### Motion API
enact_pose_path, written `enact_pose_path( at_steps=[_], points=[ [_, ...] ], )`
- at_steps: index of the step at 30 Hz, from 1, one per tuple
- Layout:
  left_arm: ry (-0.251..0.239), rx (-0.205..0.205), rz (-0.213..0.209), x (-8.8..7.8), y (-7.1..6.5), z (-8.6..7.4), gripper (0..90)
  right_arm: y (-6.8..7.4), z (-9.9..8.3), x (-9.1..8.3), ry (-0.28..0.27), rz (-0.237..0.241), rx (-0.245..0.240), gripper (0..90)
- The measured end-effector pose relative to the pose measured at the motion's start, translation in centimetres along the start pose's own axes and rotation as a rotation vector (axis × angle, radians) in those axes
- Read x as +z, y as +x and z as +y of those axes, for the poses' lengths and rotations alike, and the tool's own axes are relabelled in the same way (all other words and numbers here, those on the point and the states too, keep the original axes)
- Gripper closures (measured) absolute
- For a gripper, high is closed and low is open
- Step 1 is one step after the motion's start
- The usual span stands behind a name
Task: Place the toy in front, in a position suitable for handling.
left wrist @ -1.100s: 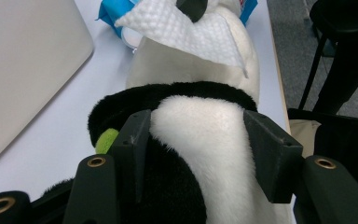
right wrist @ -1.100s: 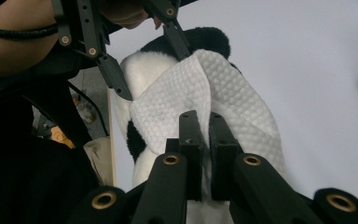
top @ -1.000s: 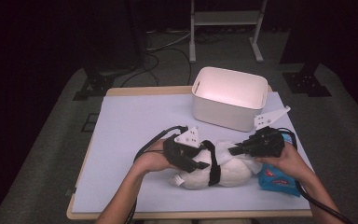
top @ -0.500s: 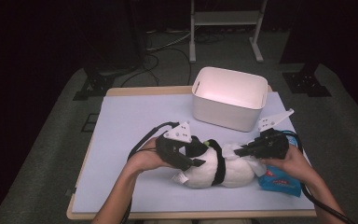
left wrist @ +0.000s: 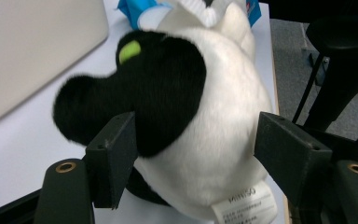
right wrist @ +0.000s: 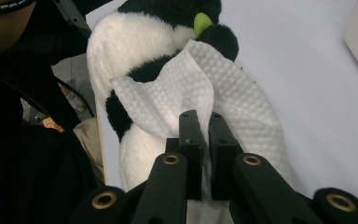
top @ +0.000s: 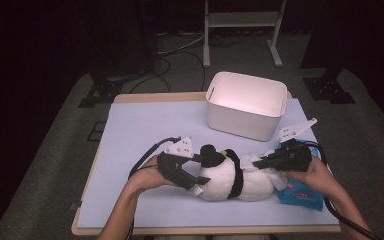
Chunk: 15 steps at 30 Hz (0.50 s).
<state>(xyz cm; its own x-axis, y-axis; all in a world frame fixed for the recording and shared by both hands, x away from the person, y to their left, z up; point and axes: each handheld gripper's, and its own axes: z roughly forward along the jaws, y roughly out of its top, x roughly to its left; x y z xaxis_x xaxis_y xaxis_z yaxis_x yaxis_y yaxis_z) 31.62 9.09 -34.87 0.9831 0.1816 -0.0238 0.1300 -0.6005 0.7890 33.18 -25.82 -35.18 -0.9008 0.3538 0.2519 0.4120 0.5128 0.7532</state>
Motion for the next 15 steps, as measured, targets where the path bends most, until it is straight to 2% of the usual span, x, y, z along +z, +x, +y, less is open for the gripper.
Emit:
enact_pose_path(
  at_steps=[5, 9, 15],
  points=[
    [0.016, -0.036, -0.031, 0.8, 0.3, -0.9, 26.0, 0.1, -0.2, -0.1, 0.004, 0.000, -0.002, 85.9],
    [0.022, -0.068, -0.068, 1.4, 0.7, -1.4, 19.7, 0.1, -0.3, -0.1, 0.005, 0.011, -0.006, 85.9],
    [0.024, -0.066, -0.115, 2.7, 0.6, -1.9, 15.2, 0.3, -0.4, 0.2, 0.002, 0.035, -0.009, 85.9]
  ],
)
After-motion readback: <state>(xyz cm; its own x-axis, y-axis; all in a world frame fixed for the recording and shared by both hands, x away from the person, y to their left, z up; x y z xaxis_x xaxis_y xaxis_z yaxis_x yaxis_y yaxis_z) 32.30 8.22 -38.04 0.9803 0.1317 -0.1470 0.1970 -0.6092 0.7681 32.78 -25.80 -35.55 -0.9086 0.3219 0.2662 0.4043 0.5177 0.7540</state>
